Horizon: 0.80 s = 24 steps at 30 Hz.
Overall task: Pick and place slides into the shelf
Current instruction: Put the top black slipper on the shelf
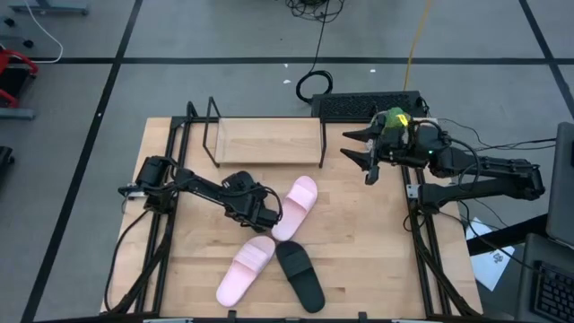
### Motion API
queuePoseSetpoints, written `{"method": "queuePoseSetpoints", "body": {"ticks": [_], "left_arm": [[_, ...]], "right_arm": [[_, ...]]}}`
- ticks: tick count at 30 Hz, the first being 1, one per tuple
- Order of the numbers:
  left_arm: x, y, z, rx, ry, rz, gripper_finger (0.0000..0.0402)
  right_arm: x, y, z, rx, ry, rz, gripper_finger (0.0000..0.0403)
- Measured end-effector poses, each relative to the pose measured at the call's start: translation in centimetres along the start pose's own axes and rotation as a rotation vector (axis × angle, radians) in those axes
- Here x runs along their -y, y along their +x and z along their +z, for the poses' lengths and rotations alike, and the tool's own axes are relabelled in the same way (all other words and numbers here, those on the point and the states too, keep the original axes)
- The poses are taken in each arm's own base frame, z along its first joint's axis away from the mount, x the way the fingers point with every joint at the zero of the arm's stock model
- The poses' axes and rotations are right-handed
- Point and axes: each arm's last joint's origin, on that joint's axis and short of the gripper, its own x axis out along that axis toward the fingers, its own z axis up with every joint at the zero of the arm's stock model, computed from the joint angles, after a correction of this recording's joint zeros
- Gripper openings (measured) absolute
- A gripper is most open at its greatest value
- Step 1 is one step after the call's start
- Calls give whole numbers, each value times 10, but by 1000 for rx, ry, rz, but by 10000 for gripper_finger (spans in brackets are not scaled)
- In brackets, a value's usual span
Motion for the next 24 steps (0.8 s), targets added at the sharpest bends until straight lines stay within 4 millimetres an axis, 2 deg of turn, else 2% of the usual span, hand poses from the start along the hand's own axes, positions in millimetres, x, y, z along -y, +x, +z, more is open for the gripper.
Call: {"method": "queuePoseSetpoints", "body": {"ticks": [3,7,22,24], "left_arm": [[-1,0,0,20,15,21,250],[-2,1,2,23,10,27,218],[-3,3,4,15,51,22,17],[-3,3,4,12,52,18,8]], "right_arm": [[0,7,-4,-20,-1,0,212],[-1,14,-9,-41,-2,1,212],[-1,15,-4,19,1,0,212],[-1,15,-4,19,1,0,212]]}}
